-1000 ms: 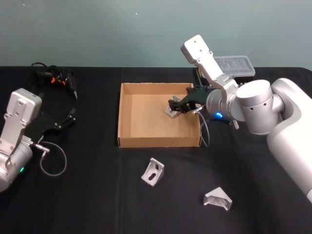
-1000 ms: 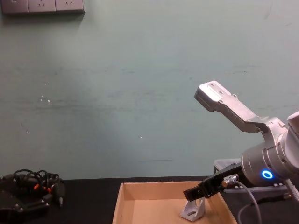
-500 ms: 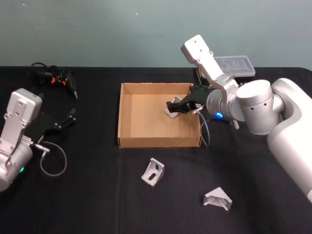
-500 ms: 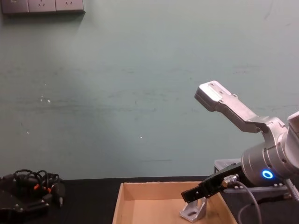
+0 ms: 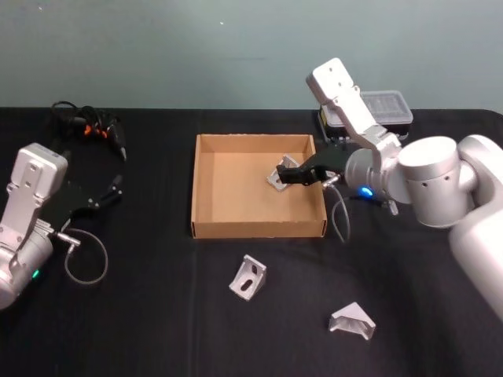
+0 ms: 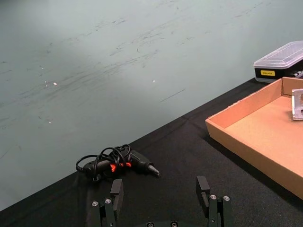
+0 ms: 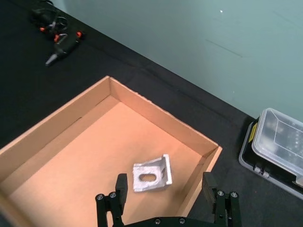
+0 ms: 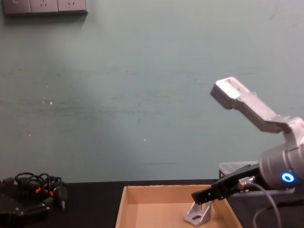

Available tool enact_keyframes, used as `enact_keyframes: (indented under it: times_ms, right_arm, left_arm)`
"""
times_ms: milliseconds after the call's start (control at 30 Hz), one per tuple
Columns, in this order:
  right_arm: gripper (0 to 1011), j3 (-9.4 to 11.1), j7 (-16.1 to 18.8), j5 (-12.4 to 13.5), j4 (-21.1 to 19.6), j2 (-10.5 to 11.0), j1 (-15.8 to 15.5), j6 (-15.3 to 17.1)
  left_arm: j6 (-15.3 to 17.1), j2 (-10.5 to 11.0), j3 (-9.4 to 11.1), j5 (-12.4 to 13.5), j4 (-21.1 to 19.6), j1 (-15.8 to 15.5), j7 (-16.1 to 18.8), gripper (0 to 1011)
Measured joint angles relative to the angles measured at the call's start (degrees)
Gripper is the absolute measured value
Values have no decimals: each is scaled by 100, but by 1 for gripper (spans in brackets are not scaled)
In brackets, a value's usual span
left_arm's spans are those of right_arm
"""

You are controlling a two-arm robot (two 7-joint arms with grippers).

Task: Use one hand to pick up the angle iron from the table and place it into the box.

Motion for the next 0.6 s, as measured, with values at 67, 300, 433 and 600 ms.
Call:
enact_keyframes:
  times_ms: [67, 300, 433, 600]
  right_arm:
    - [1000, 47, 25, 10, -224, 62, -107, 57]
    - [1000, 98, 415, 54, -1437, 426, -628, 406]
    - [1000, -84, 818, 56, -1851, 631, -723, 673]
    - [1000, -396, 1323, 109, -2280, 893, -770, 959]
  left_arm:
    - [0, 0, 0, 0, 0, 0, 0, 1011]
    - [0, 0, 0, 0, 0, 0, 0, 1011]
    - [0, 0, 0, 0, 0, 0, 0, 1011]
    - [0, 0, 0, 0, 0, 0, 0, 1011]
